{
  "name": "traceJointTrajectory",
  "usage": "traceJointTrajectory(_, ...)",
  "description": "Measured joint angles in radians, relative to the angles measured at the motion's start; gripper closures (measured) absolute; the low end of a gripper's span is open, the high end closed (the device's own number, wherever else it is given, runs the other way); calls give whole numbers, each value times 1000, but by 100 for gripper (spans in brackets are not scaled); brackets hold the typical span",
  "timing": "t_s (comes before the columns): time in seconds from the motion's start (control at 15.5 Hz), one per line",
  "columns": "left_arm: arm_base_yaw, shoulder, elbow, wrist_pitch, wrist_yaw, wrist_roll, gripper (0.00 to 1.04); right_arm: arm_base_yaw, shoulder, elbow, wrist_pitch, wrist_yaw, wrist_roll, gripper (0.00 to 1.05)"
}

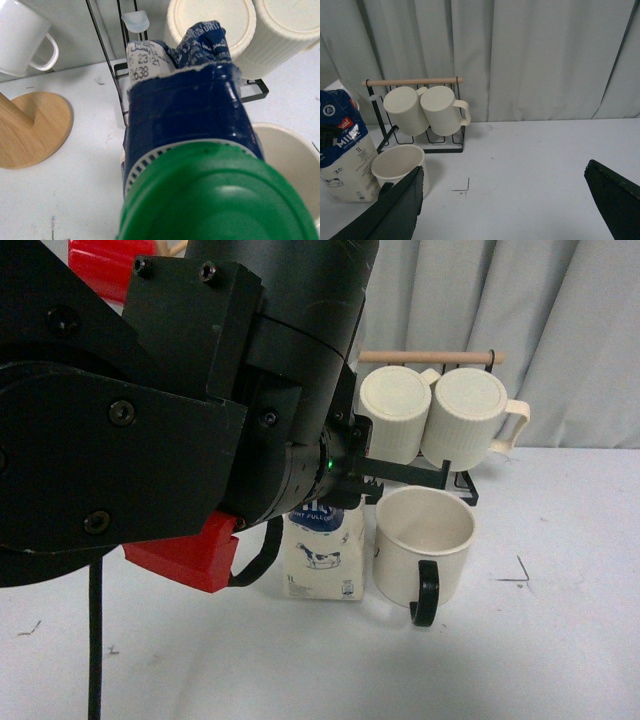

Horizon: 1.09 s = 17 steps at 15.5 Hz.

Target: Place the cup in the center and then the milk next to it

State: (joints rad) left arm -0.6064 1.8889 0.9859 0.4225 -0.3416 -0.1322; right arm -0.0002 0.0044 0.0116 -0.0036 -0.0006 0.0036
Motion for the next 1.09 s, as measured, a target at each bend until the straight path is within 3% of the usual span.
traceJointTrajectory(0.45,-5,49,3,24,-29,5,102,0,0,0,0,0,0,6)
traceJointTrajectory(0.64,-7,47,29,23,-28,-6,76,0,0,0,0,0,0,6)
traceJointTrajectory(0.71,-8,27,27,21,-15,-30,56,0,0,0,0,0,0,6)
traceJointTrajectory(0.77,-18,-63,-36,76,23,-71,25,0,0,0,0,0,0,6)
traceJointTrajectory(0.84,-21,-103,-63,104,32,-71,15,0,0,0,0,0,0,6)
traceJointTrajectory(0.9,-21,-130,-81,115,40,-74,7,0,0,0,0,0,0,6)
traceJointTrajectory(1.09,-9,-180,-111,115,53,-77,7,0,0,0,0,0,0,6)
